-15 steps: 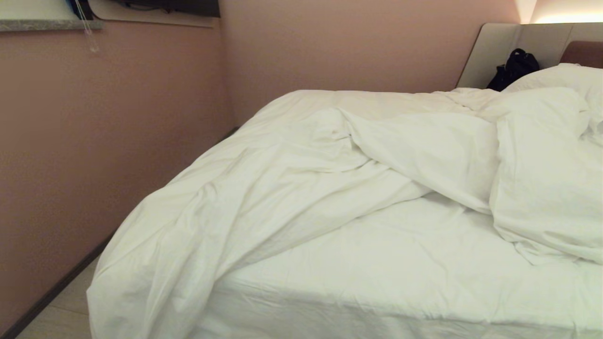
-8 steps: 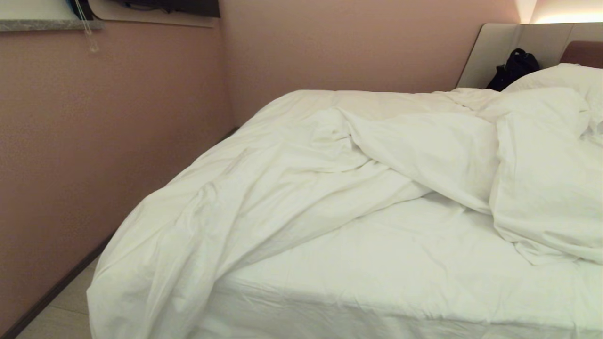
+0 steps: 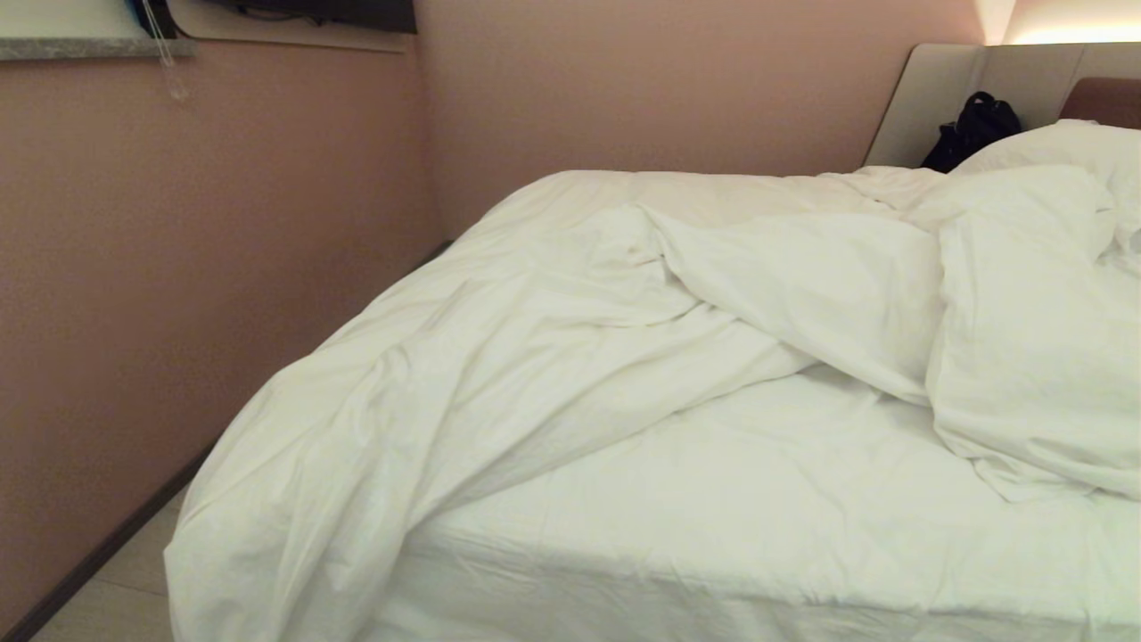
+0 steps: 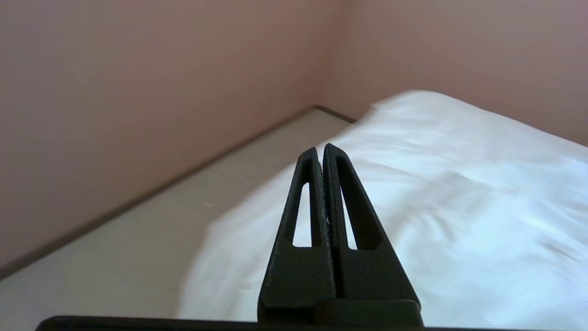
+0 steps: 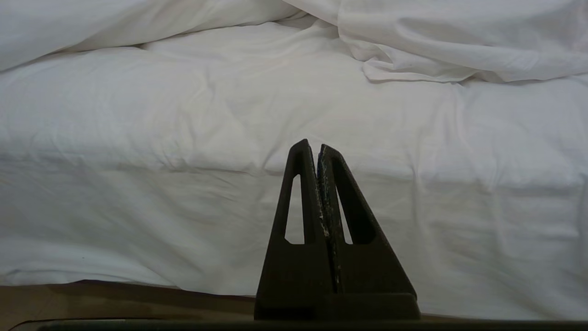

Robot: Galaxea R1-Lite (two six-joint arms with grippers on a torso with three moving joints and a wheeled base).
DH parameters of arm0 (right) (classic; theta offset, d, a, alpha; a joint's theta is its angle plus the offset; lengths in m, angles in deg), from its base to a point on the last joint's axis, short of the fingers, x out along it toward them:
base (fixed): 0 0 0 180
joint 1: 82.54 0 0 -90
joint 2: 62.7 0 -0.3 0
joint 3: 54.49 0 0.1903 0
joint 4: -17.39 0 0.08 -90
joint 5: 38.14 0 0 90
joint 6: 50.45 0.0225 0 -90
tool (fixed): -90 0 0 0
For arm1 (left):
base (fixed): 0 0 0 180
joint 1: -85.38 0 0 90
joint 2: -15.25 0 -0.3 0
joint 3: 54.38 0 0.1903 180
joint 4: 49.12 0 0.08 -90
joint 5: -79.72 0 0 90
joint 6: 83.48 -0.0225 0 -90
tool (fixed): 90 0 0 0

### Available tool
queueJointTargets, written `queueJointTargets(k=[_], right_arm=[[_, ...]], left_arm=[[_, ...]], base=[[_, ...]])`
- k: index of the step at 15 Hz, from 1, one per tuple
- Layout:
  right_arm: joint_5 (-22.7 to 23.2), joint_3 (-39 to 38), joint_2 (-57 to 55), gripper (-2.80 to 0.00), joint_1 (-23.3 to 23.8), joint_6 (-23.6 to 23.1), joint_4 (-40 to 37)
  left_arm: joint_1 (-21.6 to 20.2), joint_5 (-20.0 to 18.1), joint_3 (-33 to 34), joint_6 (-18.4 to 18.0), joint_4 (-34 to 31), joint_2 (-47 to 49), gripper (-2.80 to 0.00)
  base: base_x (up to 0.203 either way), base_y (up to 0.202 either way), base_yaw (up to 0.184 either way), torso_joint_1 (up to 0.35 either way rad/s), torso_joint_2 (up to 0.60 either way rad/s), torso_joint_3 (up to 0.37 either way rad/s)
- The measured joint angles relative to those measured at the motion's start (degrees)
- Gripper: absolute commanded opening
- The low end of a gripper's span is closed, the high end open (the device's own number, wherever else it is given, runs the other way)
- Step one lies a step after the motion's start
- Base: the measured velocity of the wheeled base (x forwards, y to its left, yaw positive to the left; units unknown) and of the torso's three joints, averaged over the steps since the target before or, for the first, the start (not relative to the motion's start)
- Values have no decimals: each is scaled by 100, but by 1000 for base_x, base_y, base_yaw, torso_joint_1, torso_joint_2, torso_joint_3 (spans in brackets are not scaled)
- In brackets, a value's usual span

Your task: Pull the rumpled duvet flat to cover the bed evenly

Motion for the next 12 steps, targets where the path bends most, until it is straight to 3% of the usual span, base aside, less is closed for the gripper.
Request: queueJointTargets(k=[3,6,10,12], right_arm=[[-2,0,0,-280,0,3,0],[0,0,0,-280,0,0,0],[0,0,0,-280,0,0,-3],[0,0,0,-280,0,-2,-3]], left_arm=[[1260,511,-47,-88,-400,-59,-280],[2529,1499,-32,-404,-729,-75,-280],[4681,3217,-12,-1017,-1317,-76,-280],[5733,4210,-23,-1084,-1467,49,-280]], base=[[0,0,0,0,0,0],[0,0,0,0,0,0],[0,0,0,0,0,0],[0,0,0,0,0,0]])
